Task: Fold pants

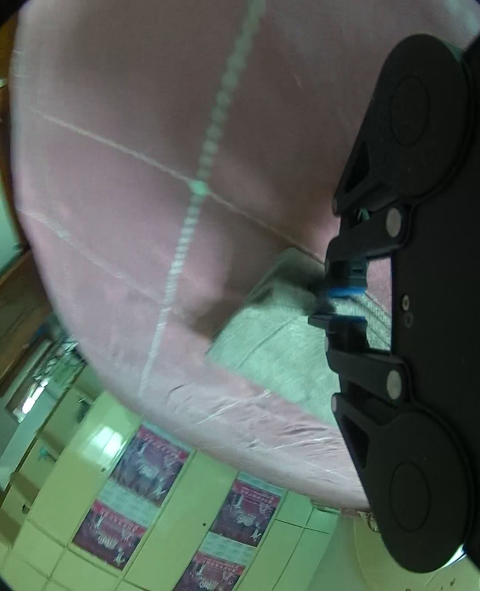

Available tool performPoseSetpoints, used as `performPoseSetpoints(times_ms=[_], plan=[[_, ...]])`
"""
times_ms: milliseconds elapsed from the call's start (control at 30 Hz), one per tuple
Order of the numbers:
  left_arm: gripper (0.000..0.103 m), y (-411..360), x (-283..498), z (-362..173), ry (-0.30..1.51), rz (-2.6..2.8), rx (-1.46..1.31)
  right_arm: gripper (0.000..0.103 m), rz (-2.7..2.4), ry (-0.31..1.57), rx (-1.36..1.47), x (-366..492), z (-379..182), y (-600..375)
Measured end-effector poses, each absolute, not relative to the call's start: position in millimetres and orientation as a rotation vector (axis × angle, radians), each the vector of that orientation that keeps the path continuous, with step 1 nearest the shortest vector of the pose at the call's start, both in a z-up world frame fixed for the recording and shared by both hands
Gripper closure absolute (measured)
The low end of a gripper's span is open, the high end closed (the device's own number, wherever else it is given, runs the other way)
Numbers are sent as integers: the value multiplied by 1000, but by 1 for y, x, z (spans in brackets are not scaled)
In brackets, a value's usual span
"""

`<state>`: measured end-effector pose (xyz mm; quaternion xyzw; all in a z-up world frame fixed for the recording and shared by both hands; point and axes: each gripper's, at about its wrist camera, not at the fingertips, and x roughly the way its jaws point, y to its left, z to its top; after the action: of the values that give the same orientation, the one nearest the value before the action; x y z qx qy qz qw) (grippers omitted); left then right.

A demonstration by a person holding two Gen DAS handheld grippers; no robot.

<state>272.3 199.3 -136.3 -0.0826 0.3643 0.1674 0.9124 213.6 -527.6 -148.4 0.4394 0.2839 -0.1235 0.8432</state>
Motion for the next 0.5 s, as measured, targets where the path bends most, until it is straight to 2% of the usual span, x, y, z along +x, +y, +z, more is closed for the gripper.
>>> performPoseSetpoints(times_ms=[67, 200, 500], plan=[[37, 219, 264, -129, 717, 391, -212, 89, -250, 557, 849, 203, -128, -516], [38, 253, 258, -124, 697, 442, -255, 90, -39, 591, 658, 238, -100, -460], [38, 305, 255, -144, 741, 465, -349, 90, 437, 714, 261, 369, -77, -212]])
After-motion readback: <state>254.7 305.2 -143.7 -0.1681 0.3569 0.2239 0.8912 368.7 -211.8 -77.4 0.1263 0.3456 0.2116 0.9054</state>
